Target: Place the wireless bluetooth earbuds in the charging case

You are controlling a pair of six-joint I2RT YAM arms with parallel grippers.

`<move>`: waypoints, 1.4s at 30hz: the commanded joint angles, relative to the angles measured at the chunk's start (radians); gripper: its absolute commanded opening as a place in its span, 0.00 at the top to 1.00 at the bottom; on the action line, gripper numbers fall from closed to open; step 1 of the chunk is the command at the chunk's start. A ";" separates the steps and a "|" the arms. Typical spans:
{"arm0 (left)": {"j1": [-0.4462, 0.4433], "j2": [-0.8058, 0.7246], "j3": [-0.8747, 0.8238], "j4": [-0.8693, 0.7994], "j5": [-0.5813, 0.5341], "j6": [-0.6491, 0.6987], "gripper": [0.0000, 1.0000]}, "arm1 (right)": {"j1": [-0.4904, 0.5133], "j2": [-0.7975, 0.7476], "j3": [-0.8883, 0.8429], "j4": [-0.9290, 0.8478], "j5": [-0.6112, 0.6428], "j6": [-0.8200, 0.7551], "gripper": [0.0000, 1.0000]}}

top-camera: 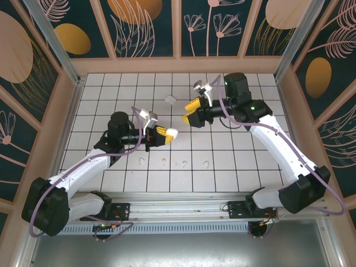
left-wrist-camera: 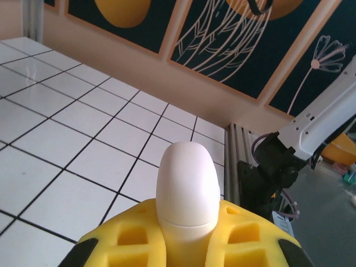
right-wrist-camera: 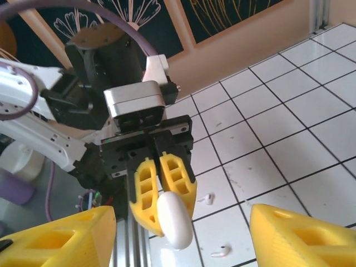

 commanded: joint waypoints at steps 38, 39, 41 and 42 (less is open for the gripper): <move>-0.018 -0.181 -0.130 0.272 -0.009 -0.135 1.00 | 0.107 0.099 -0.084 0.242 0.109 0.248 0.52; -0.018 -0.179 -0.130 0.272 -0.009 -0.133 1.00 | 0.107 0.098 -0.086 0.244 0.109 0.252 0.52; -0.018 -0.171 -0.127 0.272 -0.014 -0.131 1.00 | 0.106 0.101 -0.086 0.240 0.114 0.257 0.51; -0.018 -0.169 -0.126 0.273 -0.018 -0.131 1.00 | 0.105 0.102 -0.087 0.236 0.114 0.256 0.51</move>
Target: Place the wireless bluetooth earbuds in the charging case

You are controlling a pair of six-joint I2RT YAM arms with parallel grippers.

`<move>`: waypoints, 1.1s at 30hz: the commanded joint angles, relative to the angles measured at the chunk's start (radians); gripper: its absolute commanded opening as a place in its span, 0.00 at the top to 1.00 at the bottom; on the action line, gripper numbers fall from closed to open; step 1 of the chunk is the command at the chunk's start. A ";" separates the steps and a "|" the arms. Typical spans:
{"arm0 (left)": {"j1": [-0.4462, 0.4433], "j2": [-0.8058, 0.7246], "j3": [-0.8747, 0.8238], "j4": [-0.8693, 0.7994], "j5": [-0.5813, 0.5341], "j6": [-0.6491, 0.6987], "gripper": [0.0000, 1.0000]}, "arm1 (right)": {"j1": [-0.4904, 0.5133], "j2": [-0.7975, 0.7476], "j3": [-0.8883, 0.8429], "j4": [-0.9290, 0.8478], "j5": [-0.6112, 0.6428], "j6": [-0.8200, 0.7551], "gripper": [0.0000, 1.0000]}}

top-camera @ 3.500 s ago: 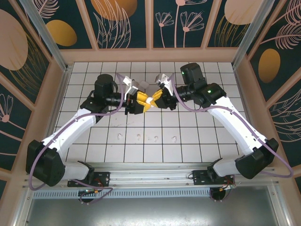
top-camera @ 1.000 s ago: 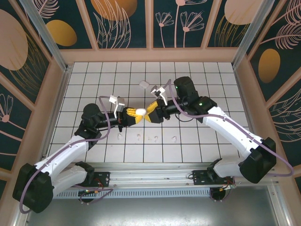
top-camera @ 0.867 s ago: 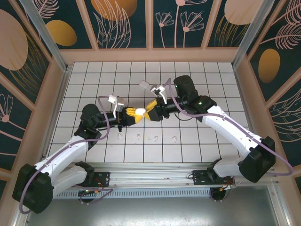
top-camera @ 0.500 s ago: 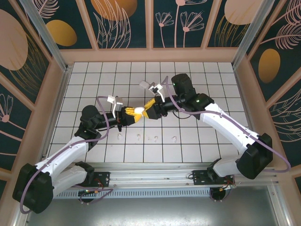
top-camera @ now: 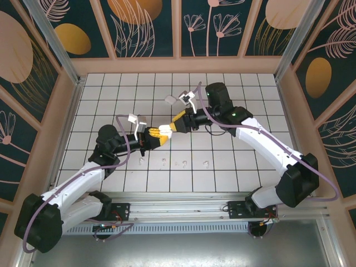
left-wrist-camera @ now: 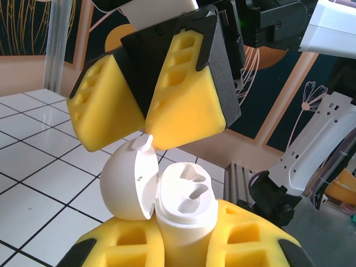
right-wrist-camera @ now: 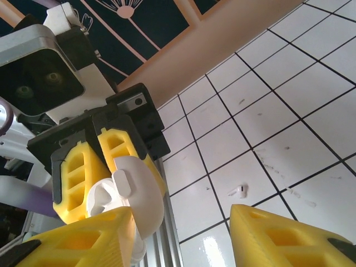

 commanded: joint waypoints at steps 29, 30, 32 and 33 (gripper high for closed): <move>0.040 -0.276 0.064 -0.557 -0.286 0.304 1.00 | 0.113 0.039 -0.174 -0.083 0.482 0.455 0.52; 0.039 -0.291 0.062 -0.568 -0.291 0.306 1.00 | 0.130 0.074 -0.162 -0.081 0.489 0.467 0.54; 0.039 -0.315 0.059 -0.581 -0.298 0.311 1.00 | 0.155 0.130 -0.149 -0.084 0.521 0.500 0.57; 0.039 -0.323 0.058 -0.590 -0.301 0.313 1.00 | 0.160 0.150 -0.146 -0.092 0.544 0.514 0.60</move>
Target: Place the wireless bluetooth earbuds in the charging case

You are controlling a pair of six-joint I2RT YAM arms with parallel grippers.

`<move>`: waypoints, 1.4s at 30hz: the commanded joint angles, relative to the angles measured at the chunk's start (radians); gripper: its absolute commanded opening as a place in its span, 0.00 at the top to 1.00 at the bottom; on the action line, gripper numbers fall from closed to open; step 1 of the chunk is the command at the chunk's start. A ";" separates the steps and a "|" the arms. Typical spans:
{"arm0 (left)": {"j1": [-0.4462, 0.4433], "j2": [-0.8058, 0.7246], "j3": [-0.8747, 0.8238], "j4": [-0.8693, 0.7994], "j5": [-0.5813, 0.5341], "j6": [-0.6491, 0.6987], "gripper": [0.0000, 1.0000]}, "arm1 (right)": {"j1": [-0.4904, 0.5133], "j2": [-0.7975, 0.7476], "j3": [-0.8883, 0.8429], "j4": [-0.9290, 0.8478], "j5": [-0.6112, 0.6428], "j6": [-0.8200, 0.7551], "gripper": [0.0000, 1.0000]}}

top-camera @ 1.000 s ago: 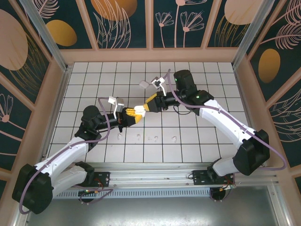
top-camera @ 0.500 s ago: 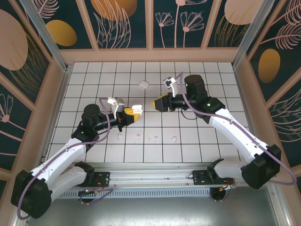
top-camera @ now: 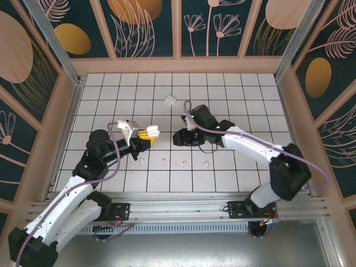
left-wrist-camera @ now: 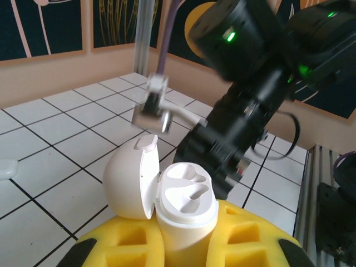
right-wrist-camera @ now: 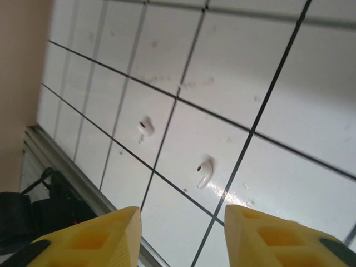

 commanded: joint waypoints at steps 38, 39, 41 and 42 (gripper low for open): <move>0.005 -0.061 -0.019 -0.051 -0.033 0.039 1.00 | 0.190 0.385 0.216 -0.113 0.166 0.253 0.68; 0.005 -0.059 -0.019 -0.051 -0.031 0.038 1.00 | 0.192 0.390 0.218 -0.110 0.163 0.254 0.68; 0.005 -0.059 -0.018 -0.051 -0.029 0.039 1.00 | 0.196 0.399 0.220 -0.107 0.159 0.254 0.69; 0.005 -0.059 -0.018 -0.051 -0.028 0.040 1.00 | 0.197 0.402 0.221 -0.107 0.159 0.254 0.70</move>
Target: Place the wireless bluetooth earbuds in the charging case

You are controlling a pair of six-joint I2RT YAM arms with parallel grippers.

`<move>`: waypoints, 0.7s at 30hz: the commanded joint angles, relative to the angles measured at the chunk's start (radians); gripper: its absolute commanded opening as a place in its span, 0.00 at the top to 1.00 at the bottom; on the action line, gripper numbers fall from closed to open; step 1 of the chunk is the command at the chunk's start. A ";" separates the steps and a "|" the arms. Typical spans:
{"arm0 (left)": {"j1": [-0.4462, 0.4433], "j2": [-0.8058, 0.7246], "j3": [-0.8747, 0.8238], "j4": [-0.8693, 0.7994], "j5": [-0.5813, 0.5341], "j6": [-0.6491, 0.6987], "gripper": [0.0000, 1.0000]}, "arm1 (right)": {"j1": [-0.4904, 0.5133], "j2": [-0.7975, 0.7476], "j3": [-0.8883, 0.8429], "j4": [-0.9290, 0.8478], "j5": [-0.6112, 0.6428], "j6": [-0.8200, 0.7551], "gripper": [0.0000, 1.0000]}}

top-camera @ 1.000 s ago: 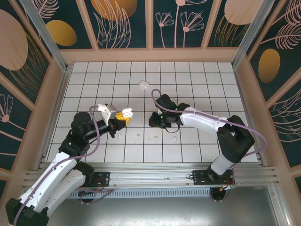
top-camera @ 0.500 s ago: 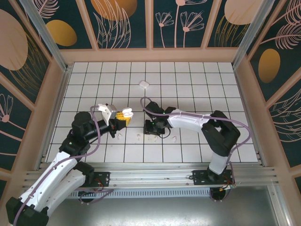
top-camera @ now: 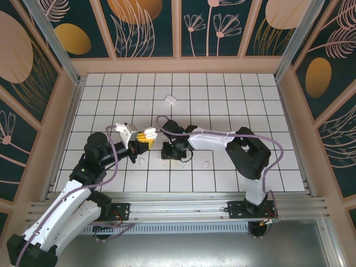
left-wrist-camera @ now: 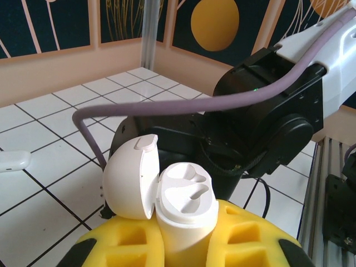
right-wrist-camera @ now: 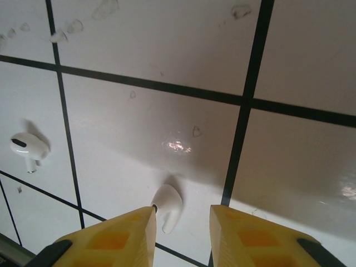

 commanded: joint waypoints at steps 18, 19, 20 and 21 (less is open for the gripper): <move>0.004 0.003 -0.009 0.018 0.002 0.013 1.00 | 0.015 0.055 0.034 0.023 -0.044 0.005 0.74; 0.004 0.002 -0.010 0.017 0.001 0.013 1.00 | 0.017 0.055 0.035 0.024 -0.044 0.004 0.74; 0.004 0.003 -0.010 0.017 0.001 0.012 1.00 | 0.018 0.054 0.036 0.024 -0.044 0.004 0.74; 0.004 0.004 -0.010 0.017 0.001 0.013 1.00 | 0.019 0.055 0.039 0.025 -0.044 0.005 0.74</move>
